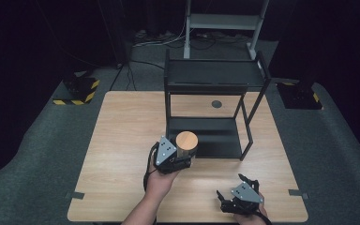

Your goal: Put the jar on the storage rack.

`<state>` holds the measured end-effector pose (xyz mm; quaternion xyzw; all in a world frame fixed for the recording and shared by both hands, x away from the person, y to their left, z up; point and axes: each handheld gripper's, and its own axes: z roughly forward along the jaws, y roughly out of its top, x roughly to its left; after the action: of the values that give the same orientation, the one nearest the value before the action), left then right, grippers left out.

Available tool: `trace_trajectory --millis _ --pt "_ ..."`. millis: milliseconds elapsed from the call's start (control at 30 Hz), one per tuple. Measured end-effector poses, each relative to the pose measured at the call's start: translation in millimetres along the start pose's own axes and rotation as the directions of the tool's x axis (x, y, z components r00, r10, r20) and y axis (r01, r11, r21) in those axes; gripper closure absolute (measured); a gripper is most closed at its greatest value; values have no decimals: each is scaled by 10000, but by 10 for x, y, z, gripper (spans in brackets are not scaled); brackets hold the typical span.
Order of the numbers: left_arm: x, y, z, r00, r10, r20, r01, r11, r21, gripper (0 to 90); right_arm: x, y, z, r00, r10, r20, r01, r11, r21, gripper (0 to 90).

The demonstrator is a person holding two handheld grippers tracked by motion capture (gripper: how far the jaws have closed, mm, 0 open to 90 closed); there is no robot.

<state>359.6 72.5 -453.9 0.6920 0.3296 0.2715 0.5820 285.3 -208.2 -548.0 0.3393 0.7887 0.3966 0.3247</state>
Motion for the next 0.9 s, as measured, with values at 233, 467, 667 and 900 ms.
trace_trajectory --millis 233,467,667,900 --pt "11 2 131 9998 -5 -178 5 10000 43 269 -1 -1 -2 10000 57 -24 -57 10000 -4 5" --pt "12 2 270 9996 -11 -286 14 9999 101 269 -4 -1 -2 10000 53 -47 -53 10000 -16 5" --pt "15 0 364 9992 -109 -373 114 9998 141 269 -5 -1 -4 9999 70 -72 -70 10000 -26 5" --pt "13 3 490 9985 -154 -517 161 9998 135 268 -7 -2 -6 9999 116 -77 -116 9999 -29 5"
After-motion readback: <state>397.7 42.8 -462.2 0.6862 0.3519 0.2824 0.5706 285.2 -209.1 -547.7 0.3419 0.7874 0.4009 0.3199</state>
